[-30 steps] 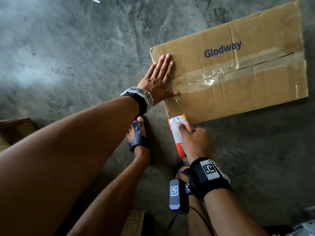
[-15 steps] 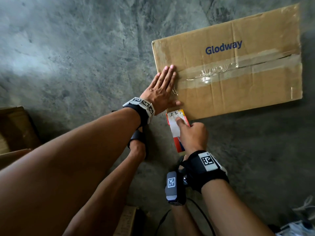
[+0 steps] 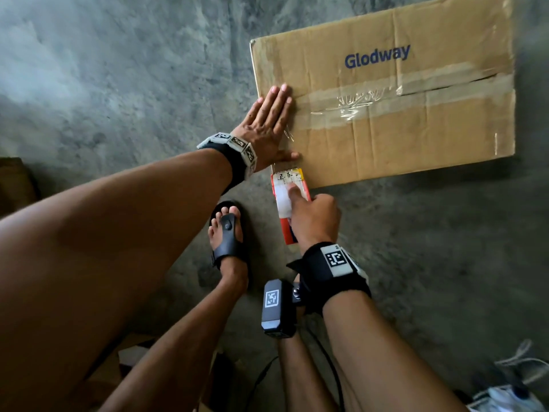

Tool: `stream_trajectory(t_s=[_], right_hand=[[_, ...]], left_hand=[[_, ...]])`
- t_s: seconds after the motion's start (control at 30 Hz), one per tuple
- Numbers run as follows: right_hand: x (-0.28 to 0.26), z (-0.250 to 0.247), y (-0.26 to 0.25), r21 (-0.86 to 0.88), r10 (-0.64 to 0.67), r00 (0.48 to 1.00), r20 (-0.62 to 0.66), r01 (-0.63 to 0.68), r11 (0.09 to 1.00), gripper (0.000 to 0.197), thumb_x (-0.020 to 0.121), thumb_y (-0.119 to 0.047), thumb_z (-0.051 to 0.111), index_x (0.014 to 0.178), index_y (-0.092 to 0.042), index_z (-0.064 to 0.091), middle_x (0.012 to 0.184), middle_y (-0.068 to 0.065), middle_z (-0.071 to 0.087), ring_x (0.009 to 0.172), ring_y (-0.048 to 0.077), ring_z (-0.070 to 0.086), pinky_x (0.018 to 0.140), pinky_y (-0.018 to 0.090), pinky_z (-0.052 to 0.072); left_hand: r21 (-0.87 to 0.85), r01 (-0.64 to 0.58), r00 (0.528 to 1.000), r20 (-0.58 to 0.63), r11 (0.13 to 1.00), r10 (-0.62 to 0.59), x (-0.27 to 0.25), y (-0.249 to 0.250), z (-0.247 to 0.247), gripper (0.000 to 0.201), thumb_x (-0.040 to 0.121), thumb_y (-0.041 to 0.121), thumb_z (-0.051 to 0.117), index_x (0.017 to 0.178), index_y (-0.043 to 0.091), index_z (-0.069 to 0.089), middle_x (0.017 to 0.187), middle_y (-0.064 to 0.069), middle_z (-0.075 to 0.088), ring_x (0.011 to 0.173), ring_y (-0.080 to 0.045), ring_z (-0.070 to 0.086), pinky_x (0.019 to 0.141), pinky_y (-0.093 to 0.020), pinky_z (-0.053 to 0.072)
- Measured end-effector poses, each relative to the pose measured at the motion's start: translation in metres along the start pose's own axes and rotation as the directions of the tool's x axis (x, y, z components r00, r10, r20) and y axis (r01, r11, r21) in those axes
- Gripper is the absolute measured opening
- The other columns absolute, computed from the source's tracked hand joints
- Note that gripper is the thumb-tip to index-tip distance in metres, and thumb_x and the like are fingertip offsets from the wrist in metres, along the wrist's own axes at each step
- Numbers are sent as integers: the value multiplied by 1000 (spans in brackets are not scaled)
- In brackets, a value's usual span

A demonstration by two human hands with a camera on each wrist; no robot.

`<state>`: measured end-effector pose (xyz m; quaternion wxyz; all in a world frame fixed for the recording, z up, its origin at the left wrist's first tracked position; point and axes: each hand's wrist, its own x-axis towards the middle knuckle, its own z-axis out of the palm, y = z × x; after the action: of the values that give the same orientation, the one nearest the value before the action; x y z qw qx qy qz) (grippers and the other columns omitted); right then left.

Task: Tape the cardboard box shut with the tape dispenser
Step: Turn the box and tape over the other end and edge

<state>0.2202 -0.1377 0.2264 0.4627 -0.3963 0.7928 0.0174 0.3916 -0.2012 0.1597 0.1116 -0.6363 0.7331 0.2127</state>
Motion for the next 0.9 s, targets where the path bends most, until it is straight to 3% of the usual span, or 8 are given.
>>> stream_trajectory(t_s=[0.17,0.3,0.47,0.63,0.9], right_hand=[[-31,-14,27,-43,31,1000,-1,-31,999,60,82,-63,63,94,-5,73,98,16,74,94,36,68,78,40,53],[-51,-24,56,-68,38,999,2,-38,997,56,84,-61,65,83,-5,72,86,14,75,84,32,72,67,35,52],[-24,-10,55,-107,108,994,10,-107,988,69,76,-69,61,85,-2,73,89,20,74,87,37,70,68,37,51],[-3,3,47,-110,108,994,16,-106,988,65,81,-64,64,93,-1,75,97,22,74,92,37,70,65,34,43],[12,15,31,-84,123,992,11,-121,989,61,84,-62,64,94,-3,75,97,18,74,89,35,70,65,31,43]], left_hand=[[7,2,999,32,1000,-2,1,0,-2,112,84,84,25,156,4,-7,165,-17,-11,153,-31,-8,125,-45,2],[-3,7,999,49,1000,-7,0,1,-6,111,85,84,24,156,5,-9,164,-16,-14,152,-30,-11,125,-47,3],[-28,-6,999,48,1000,7,-1,0,-6,111,85,84,26,156,5,-8,165,-17,-13,152,-32,-11,125,-46,1],[-36,-11,1000,24,999,12,1,-1,-2,111,85,83,28,157,4,-5,165,-18,-9,153,-33,-8,125,-45,1],[-30,-17,1000,-3,999,17,1,-2,1,110,87,82,25,157,3,-4,165,-18,-7,153,-33,-7,124,-44,0]])
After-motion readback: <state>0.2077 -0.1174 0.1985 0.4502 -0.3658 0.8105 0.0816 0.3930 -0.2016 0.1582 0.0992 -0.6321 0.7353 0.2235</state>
